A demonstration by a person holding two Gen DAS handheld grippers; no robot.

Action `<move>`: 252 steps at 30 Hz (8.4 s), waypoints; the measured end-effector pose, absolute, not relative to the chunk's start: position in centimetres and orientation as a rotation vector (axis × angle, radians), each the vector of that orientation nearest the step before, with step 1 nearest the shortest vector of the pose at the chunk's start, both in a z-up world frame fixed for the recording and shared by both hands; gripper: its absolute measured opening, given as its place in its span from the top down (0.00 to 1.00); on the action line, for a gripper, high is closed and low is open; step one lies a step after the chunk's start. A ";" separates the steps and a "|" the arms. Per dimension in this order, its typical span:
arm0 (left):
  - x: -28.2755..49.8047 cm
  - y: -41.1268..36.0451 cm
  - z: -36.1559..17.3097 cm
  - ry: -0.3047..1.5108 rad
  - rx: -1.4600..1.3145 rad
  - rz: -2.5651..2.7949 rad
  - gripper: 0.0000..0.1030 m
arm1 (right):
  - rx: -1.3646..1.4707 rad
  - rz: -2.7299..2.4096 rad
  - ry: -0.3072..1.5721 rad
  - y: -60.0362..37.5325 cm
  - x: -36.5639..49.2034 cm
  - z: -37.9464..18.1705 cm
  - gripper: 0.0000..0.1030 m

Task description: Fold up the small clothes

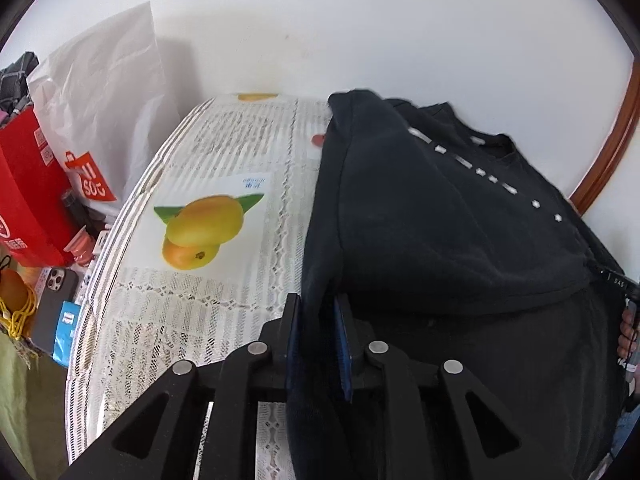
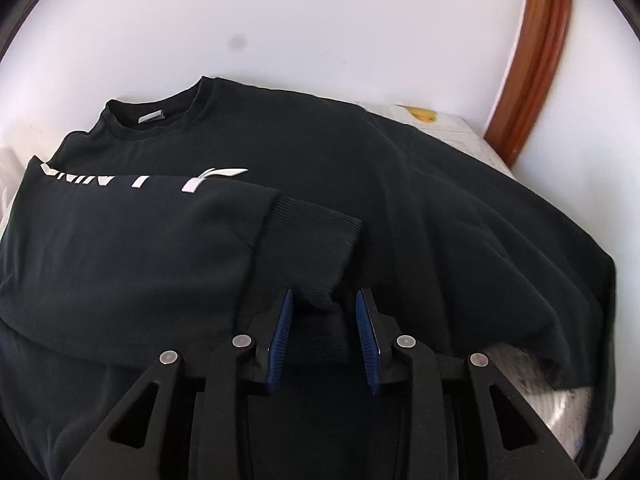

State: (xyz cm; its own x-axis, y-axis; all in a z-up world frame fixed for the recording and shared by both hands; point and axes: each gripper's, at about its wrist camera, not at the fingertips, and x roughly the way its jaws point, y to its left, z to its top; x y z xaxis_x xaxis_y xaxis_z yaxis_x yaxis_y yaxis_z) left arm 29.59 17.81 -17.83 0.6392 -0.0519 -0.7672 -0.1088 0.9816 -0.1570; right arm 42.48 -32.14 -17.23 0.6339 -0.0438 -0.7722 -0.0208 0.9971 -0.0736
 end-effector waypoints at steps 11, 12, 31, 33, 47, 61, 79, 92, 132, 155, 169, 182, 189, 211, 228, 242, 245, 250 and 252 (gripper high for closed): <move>32.9 17.1 -19.2 0.931 -0.158 0.078 0.56 | -0.035 -0.031 0.832 -35.7 33.7 -13.7 0.48; 32.8 16.9 -19.0 0.930 -0.140 0.084 0.56 | -0.036 -0.051 0.826 -36.4 32.5 -13.5 0.46; 20.8 14.2 -18.2 0.982 -0.139 0.074 0.41 | 0.057 -0.338 0.824 -50.5 19.3 -15.6 0.42; 20.1 13.8 -18.3 0.981 -0.140 0.071 0.41 | 0.087 -0.342 0.837 -52.3 19.0 -16.2 0.41; 19.7 12.8 -18.7 1.009 -0.119 0.110 0.41 | 0.122 -0.360 0.835 -53.5 24.6 -19.3 0.52; 17.6 14.1 -18.7 0.991 -0.169 0.050 0.41 | 0.056 -0.284 0.694 -49.5 22.1 -12.4 1.00; 20.0 14.6 -19.2 0.962 -0.137 0.140 0.37 | -0.024 -0.292 0.869 -51.8 33.0 -18.2 0.38; 20.6 15.0 -19.5 0.943 -0.111 0.137 0.32 | 0.049 -0.280 0.783 -54.3 37.3 -17.1 0.92; 20.3 15.6 -19.1 0.946 -0.095 0.098 0.29 | -0.146 -0.084 0.762 -43.9 31.6 -14.6 0.40; 19.9 16.6 -18.9 0.957 -0.131 0.127 0.27 | -0.233 -0.043 0.505 -35.7 32.5 -6.1 0.84; 18.4 20.0 -18.1 0.920 -0.200 0.095 0.27 | -0.334 0.305 0.437 -11.4 32.0 -4.2 0.83; 19.7 18.2 -17.7 0.940 -0.197 -0.001 0.27 | -0.222 0.319 0.718 -12.5 34.6 -13.2 0.38; 22.2 13.5 -14.6 0.904 -0.111 -0.068 0.27 | -0.059 0.265 0.780 -22.7 31.1 -13.3 0.29; 33.9 -4.2 -15.0 0.924 -0.098 -0.262 0.52 | 0.048 0.074 0.679 -39.0 23.6 -13.1 0.29; 34.3 4.2 -9.7 0.766 -0.371 -0.193 0.90 | -0.006 0.045 0.693 -38.5 22.7 -13.8 0.29; 33.7 4.4 -12.4 0.885 -0.157 -0.216 0.36 | -0.079 0.041 0.706 -35.3 23.3 -13.1 0.29; 34.0 0.6 -12.9 0.858 -0.027 -0.249 0.36 | -0.073 0.041 0.704 -35.3 23.0 -13.3 0.29; 35.3 -3.1 -14.7 0.869 0.088 -0.192 0.33 | -0.048 0.037 0.723 -36.2 22.8 -14.0 0.29; 35.7 -4.3 -15.6 0.879 0.138 -0.161 0.33 | -0.042 0.027 0.725 -36.7 22.8 -14.3 0.29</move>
